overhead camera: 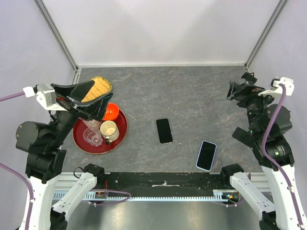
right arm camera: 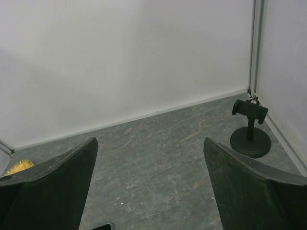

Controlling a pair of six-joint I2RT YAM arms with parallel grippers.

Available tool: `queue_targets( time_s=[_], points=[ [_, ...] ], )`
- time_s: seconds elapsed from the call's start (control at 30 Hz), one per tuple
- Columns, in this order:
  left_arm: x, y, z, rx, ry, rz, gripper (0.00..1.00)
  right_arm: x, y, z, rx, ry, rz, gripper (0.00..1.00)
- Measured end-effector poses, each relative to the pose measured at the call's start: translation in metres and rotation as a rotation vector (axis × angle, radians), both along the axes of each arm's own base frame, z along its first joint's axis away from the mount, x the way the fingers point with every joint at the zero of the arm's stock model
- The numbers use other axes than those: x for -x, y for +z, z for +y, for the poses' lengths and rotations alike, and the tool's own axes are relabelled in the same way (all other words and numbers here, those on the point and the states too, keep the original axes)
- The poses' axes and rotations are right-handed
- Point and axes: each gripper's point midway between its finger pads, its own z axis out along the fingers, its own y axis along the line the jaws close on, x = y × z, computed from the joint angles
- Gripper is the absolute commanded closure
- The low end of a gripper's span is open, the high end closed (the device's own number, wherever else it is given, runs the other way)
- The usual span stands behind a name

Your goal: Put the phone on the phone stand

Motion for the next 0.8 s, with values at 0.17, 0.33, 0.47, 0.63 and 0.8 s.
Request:
queue_targets(
  time_s=[0.17, 0.33, 0.47, 0.63, 0.8],
  points=[
    [-0.009, -0.010, -0.008, -0.017, -0.026, 0.034, 0.00, -0.031, -0.034, 0.014, -0.002, 0.031, 0.126, 0.02],
    [-0.037, -0.035, -0.025, -0.052, -0.075, 0.139, 0.00, -0.062, -0.097, 0.047, 0.035, 0.171, 0.311, 0.02],
    [-0.060, -0.067, -0.038, -0.083, -0.109, 0.258, 0.00, -0.078, -0.149, 0.065, 0.045, 0.240, 0.473, 0.02],
    [-0.076, -0.108, -0.051, -0.102, -0.152, 0.395, 0.01, -0.092, -0.197, 0.045, 0.031, 0.088, 0.635, 0.02],
    [-0.072, -0.137, -0.062, -0.087, -0.228, 0.479, 0.03, -0.104, -0.221, -0.020, -0.062, -0.177, 0.699, 0.02]
  ],
)
